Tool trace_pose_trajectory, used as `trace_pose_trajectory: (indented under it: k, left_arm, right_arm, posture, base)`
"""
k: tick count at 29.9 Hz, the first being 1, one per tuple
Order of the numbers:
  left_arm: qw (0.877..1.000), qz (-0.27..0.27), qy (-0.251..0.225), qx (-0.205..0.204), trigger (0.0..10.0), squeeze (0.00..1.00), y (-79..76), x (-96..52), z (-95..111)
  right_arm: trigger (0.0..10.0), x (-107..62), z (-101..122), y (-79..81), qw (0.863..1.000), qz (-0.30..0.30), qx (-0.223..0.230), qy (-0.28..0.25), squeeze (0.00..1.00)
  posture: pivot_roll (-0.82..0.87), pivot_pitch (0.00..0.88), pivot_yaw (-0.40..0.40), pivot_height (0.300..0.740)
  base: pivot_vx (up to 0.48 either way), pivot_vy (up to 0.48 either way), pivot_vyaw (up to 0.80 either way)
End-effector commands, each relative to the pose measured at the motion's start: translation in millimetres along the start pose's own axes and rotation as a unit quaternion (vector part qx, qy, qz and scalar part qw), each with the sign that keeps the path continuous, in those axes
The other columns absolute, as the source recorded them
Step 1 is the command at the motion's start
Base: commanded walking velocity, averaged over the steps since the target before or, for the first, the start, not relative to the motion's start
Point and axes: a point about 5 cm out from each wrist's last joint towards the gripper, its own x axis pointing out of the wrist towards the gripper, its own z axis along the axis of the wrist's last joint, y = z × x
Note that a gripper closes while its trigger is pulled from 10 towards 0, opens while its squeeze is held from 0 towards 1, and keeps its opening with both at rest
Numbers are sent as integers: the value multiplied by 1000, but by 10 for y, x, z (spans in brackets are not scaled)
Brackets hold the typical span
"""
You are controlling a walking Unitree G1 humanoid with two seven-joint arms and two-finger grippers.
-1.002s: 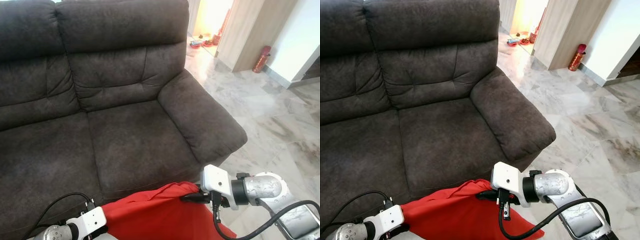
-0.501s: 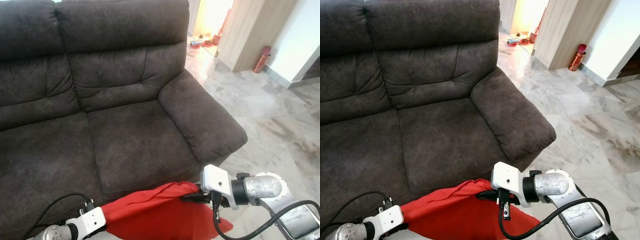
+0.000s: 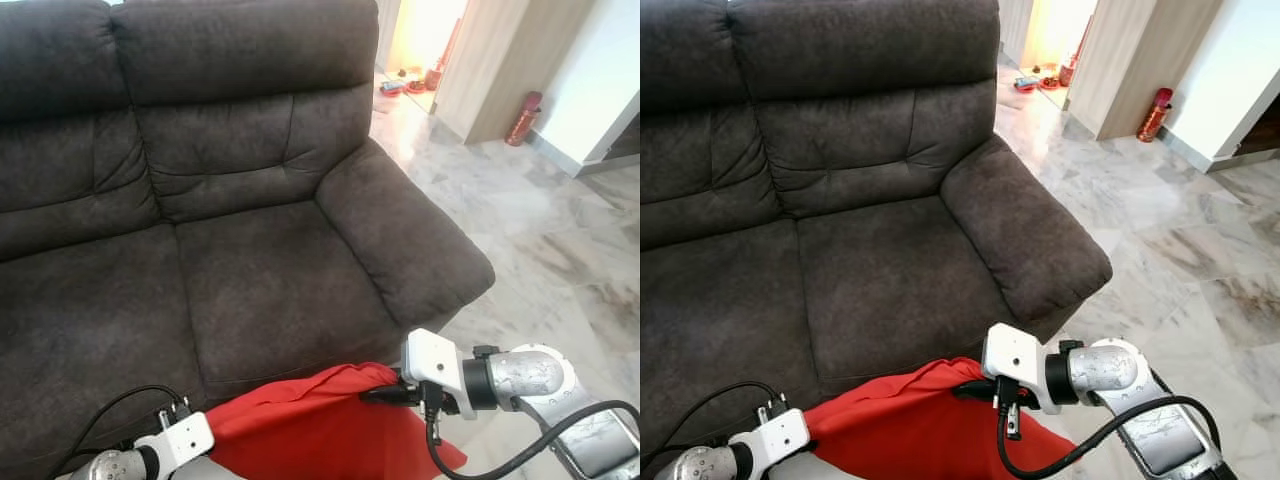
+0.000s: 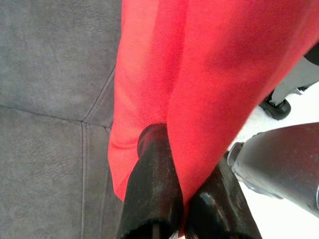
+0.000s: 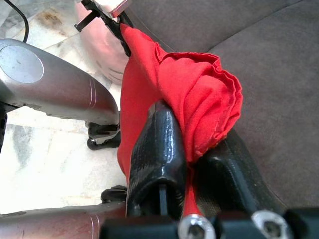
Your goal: Move the pillow to the sofa from floor
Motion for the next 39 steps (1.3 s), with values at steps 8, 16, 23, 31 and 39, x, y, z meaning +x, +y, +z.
trace_pose_trajectory:
  k: [8,16,23,31,39]
  left_arm:
    - [991,106,-62,-55,0,0,289,-7,210]
    - [917,314,-201,-142,0,0,888,-187,774]
    - [846,380,-323,-186,10000,0,1050,-384,1459]
    - [834,367,-355,-211,10000,0,953,-362,1791]
    - [846,351,-356,-186,10000,0,958,-311,1953]
  right_arm:
    - [10000,-38,215,-81,998,-30,-40,-46,0]
    - [10000,5,57,-268,979,-189,0,-78,0]
    - [10000,-15,-86,-439,903,-403,116,-98,0]
    - [10000,-35,-204,-431,824,-511,206,-135,0]
    - [10000,67,-136,-481,789,-551,221,-161,0]
  posture:
    - [127,31,-109,740]
    - [130,29,-104,740]
    - [134,19,-91,740]
    - [146,0,-61,740]
    - [149,0,-2,740]
  base:
    - [0,0,0]
    - [0,0,0]
    - [0,0,0]
    - [0,0,0]
    - [0,0,0]
